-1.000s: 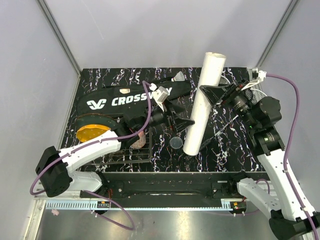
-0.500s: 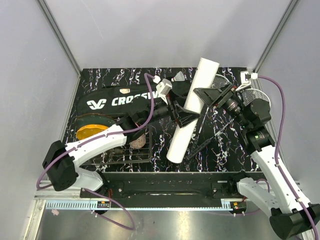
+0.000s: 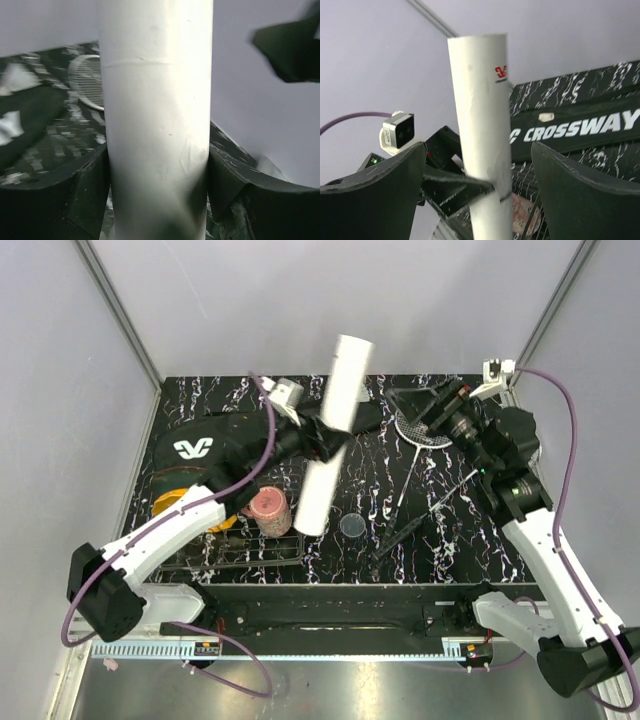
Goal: Pack up the badminton gear
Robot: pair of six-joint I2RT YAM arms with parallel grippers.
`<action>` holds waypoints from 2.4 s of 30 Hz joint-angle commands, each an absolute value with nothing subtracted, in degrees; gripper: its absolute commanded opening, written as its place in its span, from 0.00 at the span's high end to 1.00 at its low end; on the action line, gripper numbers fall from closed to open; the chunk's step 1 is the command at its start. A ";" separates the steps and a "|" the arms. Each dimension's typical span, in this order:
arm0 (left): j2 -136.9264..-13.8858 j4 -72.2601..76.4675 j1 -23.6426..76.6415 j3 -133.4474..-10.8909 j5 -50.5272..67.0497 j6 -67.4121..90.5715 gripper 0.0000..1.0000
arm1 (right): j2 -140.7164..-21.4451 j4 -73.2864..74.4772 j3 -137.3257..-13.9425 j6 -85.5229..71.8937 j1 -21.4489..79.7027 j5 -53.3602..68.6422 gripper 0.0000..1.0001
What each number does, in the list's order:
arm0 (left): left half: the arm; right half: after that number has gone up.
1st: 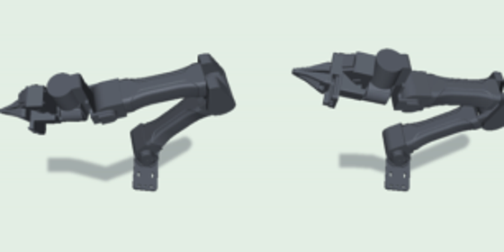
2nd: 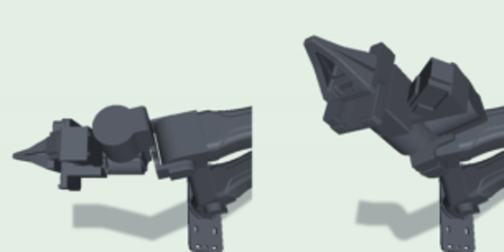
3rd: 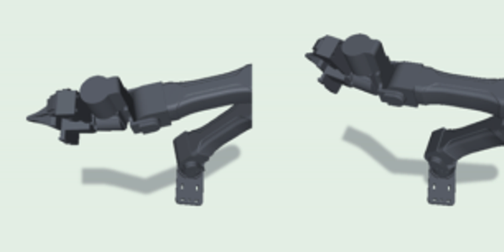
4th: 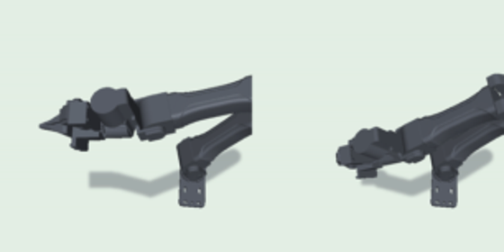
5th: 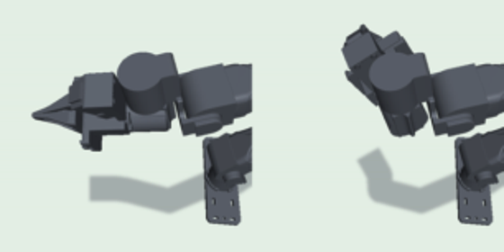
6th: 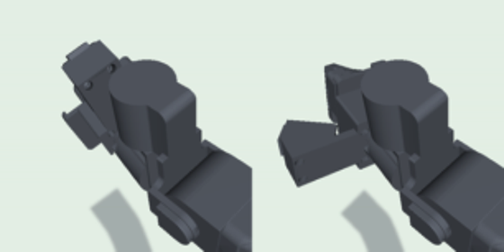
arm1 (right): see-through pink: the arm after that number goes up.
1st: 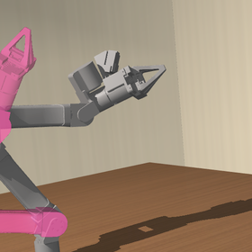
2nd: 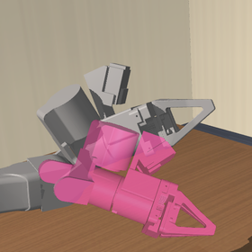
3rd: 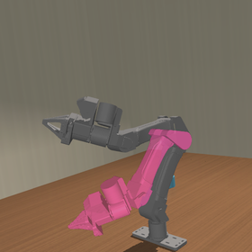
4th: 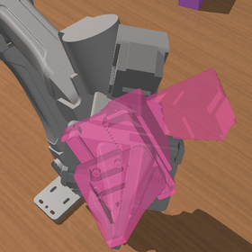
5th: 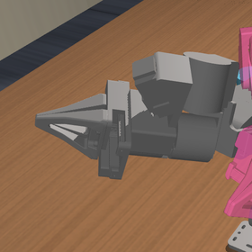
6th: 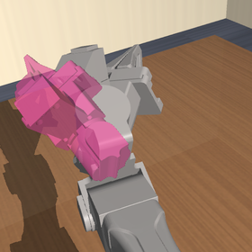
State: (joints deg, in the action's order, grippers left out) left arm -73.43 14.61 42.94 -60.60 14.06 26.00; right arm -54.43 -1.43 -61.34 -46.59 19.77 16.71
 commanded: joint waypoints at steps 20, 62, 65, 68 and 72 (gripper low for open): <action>-45.71 -2.37 33.13 -61.88 8.88 14.42 0.69 | -130.76 -3.70 -115.61 -32.08 7.65 28.62 0.28; -45.01 -7.13 32.96 -55.99 17.83 -4.39 0.80 | -95.49 27.95 -101.28 -27.43 12.83 30.93 1.00; -42.81 -7.38 33.05 -53.62 21.68 -8.25 0.81 | -81.77 29.44 -91.69 -24.79 12.83 33.21 1.00; -41.66 -10.96 32.96 -52.65 27.83 -13.78 0.82 | -73.41 30.67 -87.72 -25.66 12.92 39.80 1.00; -40.78 -15.47 32.96 -52.74 28.74 -18.45 0.85 | -67.25 39.53 -91.13 -23.12 14.85 41.65 1.00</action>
State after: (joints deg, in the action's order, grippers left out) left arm -42.28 -15.25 33.12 -52.49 23.49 -10.96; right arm -66.28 28.67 -91.53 -26.11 13.30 36.86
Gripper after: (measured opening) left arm 0.709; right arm 0.009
